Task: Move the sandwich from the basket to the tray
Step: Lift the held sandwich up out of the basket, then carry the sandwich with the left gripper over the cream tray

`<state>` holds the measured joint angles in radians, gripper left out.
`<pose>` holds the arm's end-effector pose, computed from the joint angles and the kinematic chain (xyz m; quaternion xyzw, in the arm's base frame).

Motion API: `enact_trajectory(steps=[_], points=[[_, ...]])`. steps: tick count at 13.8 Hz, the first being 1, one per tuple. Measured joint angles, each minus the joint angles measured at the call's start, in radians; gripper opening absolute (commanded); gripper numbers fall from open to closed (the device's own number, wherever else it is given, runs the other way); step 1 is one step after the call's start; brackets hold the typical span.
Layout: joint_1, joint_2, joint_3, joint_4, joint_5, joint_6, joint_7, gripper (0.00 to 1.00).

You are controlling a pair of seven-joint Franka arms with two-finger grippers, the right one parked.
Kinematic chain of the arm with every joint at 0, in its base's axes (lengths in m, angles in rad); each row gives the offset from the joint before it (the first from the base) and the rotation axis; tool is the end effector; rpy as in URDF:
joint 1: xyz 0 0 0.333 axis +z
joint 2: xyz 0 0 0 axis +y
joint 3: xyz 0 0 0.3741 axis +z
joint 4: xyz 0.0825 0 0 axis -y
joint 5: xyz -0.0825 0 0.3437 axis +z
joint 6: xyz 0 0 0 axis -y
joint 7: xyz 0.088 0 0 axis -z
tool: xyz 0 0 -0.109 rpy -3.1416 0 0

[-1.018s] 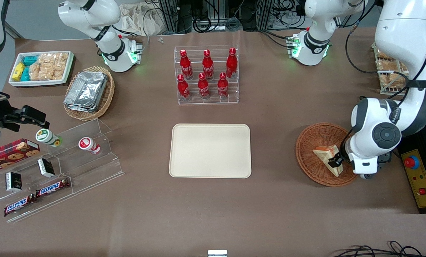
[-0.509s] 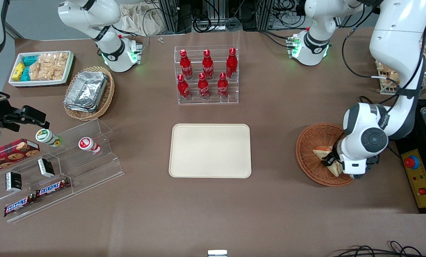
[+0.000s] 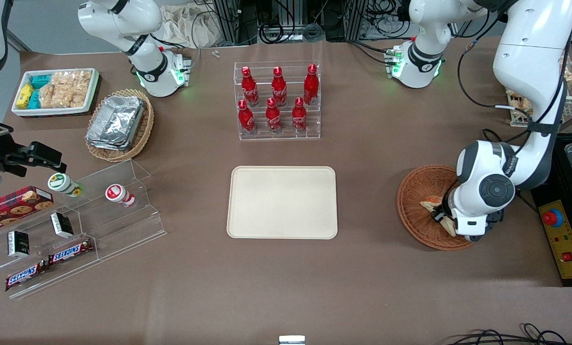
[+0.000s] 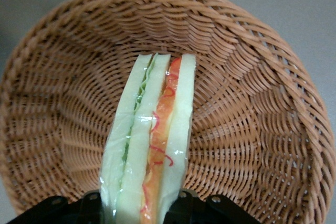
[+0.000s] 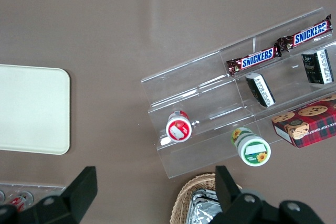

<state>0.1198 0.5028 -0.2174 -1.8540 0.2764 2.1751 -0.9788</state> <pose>0.6210 -0.0349 0.3193 -0.9311 -0.3517 0.0420 0.0876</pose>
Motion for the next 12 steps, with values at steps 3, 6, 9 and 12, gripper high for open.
enact_trajectory(steps=[3,6,9,12], points=[[0.002,-0.036,0.000,0.117,-0.007,-0.204,0.068,0.00],[0.002,-0.103,0.000,0.244,-0.057,-0.423,0.203,0.00],[0.001,-0.165,-0.011,0.351,-0.115,-0.607,0.334,0.00],[-0.001,-0.179,-0.111,0.457,-0.180,-0.690,0.385,0.00]])
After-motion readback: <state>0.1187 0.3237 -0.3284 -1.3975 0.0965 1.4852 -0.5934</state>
